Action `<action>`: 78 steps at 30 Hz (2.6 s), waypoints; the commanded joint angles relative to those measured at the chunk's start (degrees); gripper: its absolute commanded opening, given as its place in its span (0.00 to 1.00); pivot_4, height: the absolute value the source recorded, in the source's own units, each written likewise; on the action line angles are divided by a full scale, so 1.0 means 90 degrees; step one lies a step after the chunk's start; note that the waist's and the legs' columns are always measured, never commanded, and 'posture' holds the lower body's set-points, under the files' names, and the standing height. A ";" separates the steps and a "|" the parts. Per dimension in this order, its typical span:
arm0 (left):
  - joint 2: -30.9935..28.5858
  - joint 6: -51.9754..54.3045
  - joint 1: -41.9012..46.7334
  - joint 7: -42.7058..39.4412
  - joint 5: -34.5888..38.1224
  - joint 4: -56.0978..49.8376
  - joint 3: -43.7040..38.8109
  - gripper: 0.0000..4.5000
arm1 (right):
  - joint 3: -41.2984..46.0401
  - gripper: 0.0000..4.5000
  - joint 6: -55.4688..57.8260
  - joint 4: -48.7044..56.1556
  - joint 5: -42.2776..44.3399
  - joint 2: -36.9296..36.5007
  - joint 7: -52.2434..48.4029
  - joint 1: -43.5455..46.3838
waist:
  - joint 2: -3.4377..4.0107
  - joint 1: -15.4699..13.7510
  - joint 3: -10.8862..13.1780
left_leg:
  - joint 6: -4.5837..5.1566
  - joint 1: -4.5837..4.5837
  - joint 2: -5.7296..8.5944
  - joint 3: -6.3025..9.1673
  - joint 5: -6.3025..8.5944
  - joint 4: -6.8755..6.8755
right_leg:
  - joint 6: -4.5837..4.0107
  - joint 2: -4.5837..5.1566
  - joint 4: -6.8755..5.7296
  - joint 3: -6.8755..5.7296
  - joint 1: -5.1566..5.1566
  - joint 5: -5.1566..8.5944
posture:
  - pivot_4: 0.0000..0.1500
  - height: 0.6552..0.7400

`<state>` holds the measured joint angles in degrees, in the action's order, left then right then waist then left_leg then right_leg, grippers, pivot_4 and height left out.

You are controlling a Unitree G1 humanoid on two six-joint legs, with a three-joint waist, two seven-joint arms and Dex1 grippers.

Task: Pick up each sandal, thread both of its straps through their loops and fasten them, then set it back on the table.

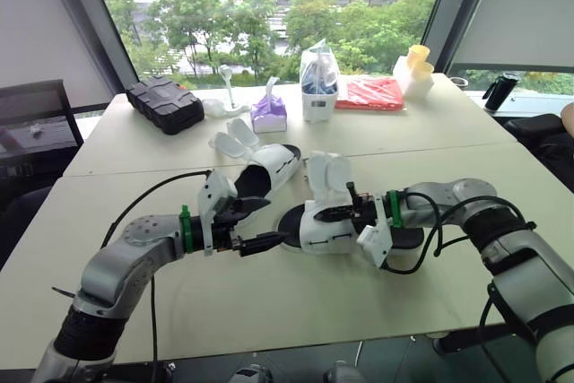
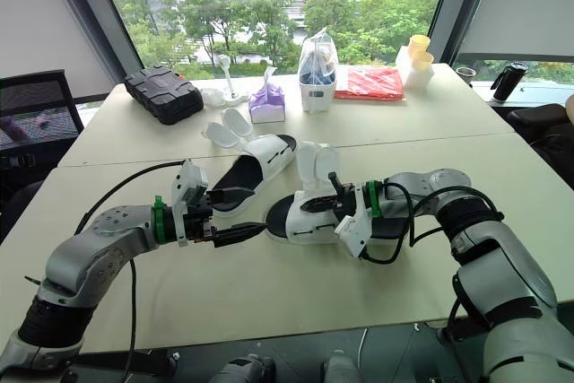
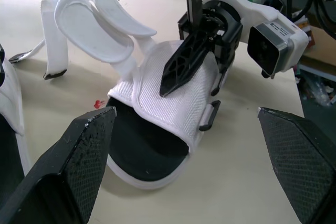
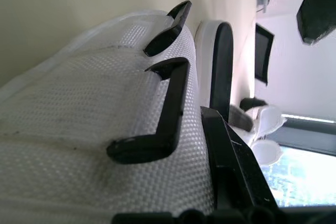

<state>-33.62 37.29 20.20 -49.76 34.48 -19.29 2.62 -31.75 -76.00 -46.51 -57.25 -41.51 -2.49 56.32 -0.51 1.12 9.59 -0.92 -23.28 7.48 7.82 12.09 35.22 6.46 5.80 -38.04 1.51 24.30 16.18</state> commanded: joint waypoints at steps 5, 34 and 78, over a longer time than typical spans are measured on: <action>-0.0030 0.0005 -0.0052 0.0035 0.0094 -0.0296 -0.0104 1.00 | -0.0141 0.00 -0.0285 -0.0049 -0.0055 0.0088 0.0461 0.0213 | 0.0000 0.0001 0.0000 | 0.0000 0.0000 -0.0001 -0.0001 0.0000 0.0000 | -0.0001 -0.0002 0.0000 0.0001 0.0000 0.0000 | 1.00 1.00; -0.0006 -0.1326 0.0497 -0.0913 -0.1076 0.1246 0.0610 1.00 | -0.0468 0.99 0.0719 0.0712 0.3464 -0.1461 -0.2511 -0.0632 | -0.0003 -0.0021 -0.0003 | -0.0006 0.0008 -0.0013 -0.0003 -0.0003 0.0002 | -0.0014 -0.0015 0.0007 0.0004 -0.0017 -0.0009 | 1.00 1.00; 0.1883 -0.4204 0.1725 -0.1788 -0.2924 0.4932 0.1527 0.00 | 0.3181 1.00 1.0583 0.6725 0.7976 -0.1004 -0.5080 -0.4884 | -0.0006 -0.0203 -0.0004 | 0.0075 -0.0012 -0.0012 -0.0001 0.0048 0.0100 | 0.0015 0.0006 0.0009 -0.0021 -0.0047 -0.0028 | 1.00 1.00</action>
<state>-16.92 0.43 34.70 -65.88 8.64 25.06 16.34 -3.36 19.28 13.09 14.53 -50.88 -47.68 11.56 -0.57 -0.70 9.55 -0.24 -23.38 7.36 7.82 12.52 36.10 6.60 5.85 -37.97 1.32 23.88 15.92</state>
